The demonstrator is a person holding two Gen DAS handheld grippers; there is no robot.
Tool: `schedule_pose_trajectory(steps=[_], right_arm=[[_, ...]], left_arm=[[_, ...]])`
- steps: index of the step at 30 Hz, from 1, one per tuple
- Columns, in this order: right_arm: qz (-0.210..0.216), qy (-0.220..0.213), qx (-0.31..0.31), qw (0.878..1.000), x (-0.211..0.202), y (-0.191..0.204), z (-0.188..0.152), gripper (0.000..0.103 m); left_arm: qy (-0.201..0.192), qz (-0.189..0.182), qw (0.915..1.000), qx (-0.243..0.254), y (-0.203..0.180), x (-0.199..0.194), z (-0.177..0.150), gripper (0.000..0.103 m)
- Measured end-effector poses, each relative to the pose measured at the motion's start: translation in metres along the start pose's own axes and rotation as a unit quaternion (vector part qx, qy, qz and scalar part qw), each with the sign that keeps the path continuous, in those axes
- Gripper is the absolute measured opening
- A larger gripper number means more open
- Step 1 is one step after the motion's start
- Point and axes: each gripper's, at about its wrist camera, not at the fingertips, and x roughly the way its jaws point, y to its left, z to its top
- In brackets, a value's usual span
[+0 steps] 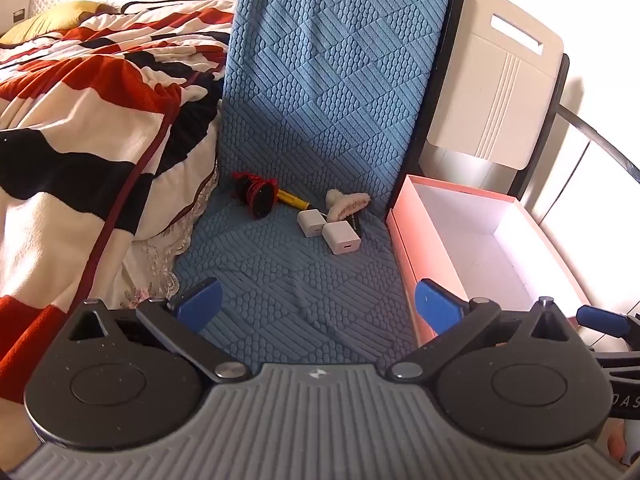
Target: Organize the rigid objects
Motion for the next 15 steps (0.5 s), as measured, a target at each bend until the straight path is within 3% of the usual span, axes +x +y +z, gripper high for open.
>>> schedule_pose_trajectory(steps=[15], right_arm=[[-0.011, 0.007, 0.006, 1.0, 0.0024, -0.006, -0.0055, 0.103]], left_arm=[[0.007, 0.0, 0.9999, 0.015, -0.0063, 0.0073, 0.0008, 0.103]])
